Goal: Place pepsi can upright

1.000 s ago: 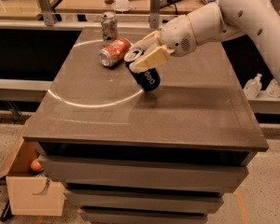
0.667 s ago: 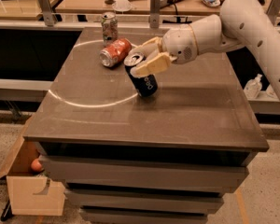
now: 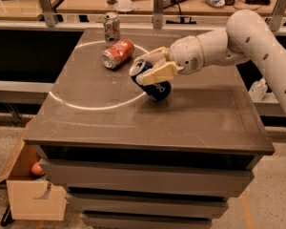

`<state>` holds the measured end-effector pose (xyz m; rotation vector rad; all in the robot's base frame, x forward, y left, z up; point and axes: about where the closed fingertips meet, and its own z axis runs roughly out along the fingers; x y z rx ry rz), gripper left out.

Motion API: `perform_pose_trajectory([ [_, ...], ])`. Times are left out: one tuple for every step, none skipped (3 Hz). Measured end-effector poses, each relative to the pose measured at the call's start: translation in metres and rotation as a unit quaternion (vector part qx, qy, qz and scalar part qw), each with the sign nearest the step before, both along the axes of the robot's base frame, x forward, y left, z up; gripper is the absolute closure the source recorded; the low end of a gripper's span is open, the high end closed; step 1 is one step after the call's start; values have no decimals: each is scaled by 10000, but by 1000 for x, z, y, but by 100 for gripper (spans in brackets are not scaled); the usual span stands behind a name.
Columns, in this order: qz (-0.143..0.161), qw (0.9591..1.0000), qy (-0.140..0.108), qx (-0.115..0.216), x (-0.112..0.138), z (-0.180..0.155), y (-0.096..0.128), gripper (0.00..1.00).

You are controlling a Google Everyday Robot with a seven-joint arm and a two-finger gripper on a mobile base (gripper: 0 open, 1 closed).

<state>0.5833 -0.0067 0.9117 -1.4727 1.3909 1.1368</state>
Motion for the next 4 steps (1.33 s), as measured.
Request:
perform_pose_trajectory([
  [-87, 9999, -41, 52, 3, 5, -17, 54],
  [-202, 9996, -104, 171, 5, 11, -28, 85],
  [-255, 9993, -113, 248, 6, 13, -32, 100],
  [-286, 9986, -65, 441, 5, 13, -30, 100],
])
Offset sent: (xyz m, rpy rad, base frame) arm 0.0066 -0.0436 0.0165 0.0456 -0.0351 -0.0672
